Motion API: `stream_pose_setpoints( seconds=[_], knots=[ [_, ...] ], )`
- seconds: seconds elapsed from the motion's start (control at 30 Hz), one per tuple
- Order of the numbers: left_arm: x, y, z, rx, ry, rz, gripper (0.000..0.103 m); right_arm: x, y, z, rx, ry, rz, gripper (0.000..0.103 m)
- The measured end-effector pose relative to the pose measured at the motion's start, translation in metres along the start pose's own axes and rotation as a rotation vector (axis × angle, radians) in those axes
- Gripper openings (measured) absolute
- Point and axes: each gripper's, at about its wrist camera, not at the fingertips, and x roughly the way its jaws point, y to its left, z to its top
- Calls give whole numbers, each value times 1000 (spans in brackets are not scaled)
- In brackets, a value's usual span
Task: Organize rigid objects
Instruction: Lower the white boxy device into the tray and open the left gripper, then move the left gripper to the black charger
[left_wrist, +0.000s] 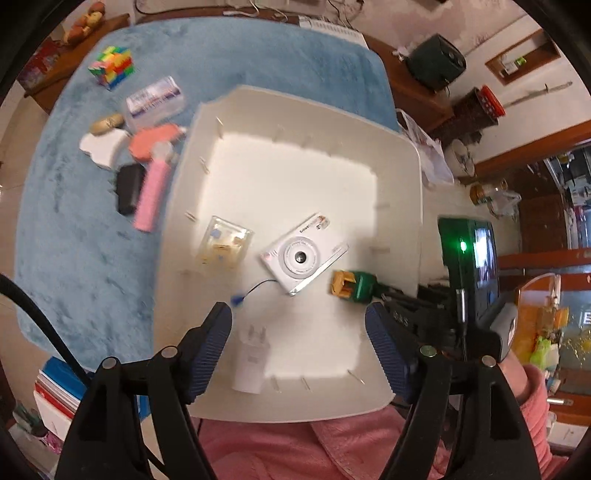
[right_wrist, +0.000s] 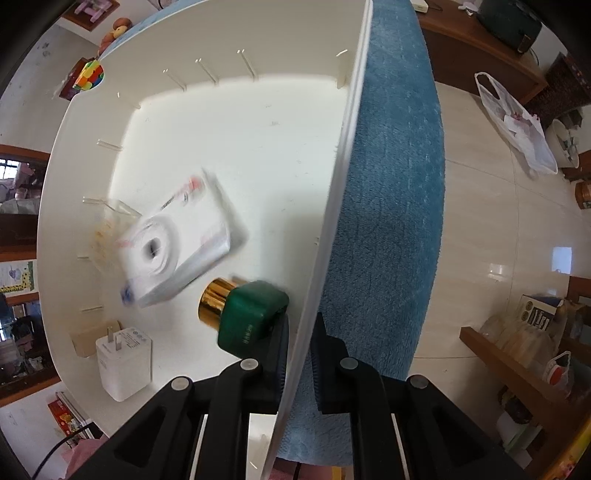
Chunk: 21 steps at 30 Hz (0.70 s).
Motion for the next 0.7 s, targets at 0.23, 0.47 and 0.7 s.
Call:
stream_pose_setpoints(
  seconds=[0.23,0.47,0.7],
  knots=[
    [-20,34,23,-3,-84,50,78,-1,-4,1,21,-1,4,11],
    [-30,69,45,-22,-105,54,78,-1,-4,1,49,-2,-4,11],
    [-34,108,63,-68,-85,54,78,0,-9,1,88,-2,-8,10]
  ],
)
